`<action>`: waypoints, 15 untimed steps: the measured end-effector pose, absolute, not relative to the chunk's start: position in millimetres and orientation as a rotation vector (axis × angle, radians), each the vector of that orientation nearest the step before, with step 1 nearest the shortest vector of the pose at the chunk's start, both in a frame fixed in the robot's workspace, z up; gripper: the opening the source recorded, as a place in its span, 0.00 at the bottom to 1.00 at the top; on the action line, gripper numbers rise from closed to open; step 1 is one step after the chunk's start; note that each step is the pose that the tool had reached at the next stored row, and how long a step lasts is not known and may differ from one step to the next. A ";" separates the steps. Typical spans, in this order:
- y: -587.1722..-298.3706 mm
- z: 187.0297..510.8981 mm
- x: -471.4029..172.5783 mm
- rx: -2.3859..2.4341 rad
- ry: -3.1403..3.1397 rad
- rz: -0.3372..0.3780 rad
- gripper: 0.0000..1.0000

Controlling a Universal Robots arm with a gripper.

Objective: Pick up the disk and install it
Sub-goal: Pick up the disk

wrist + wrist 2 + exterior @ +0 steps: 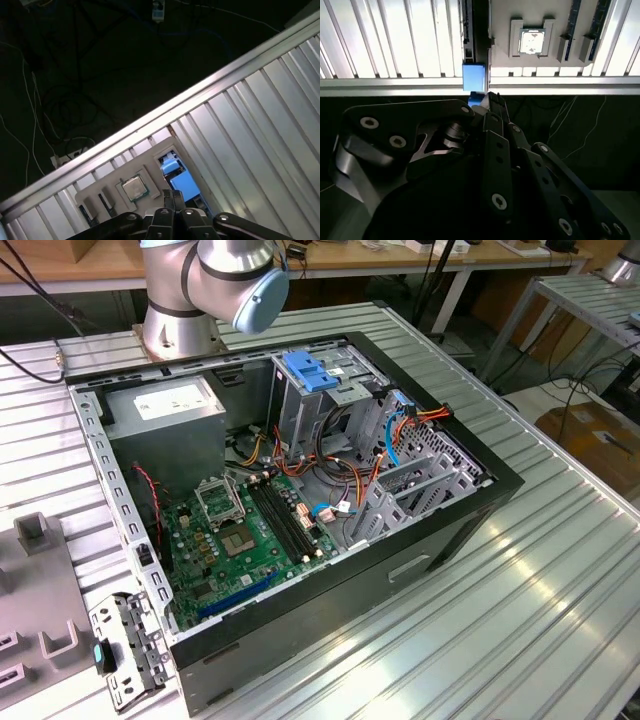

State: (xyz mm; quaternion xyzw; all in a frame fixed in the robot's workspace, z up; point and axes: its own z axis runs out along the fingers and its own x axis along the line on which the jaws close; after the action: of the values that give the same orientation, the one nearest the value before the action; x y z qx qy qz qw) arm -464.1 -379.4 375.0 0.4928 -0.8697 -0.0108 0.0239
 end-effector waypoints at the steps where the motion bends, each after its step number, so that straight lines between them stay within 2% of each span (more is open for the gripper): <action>1: -379.4 375.0 -464.1 1.559 -2.672 -0.032 0.11; 15: -379.4 375.0 -464.1 1.612 -2.640 -0.031 0.11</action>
State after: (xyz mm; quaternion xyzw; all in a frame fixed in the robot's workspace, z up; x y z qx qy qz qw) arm -464.1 -379.4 375.0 0.5210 -0.8532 -0.0100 0.0242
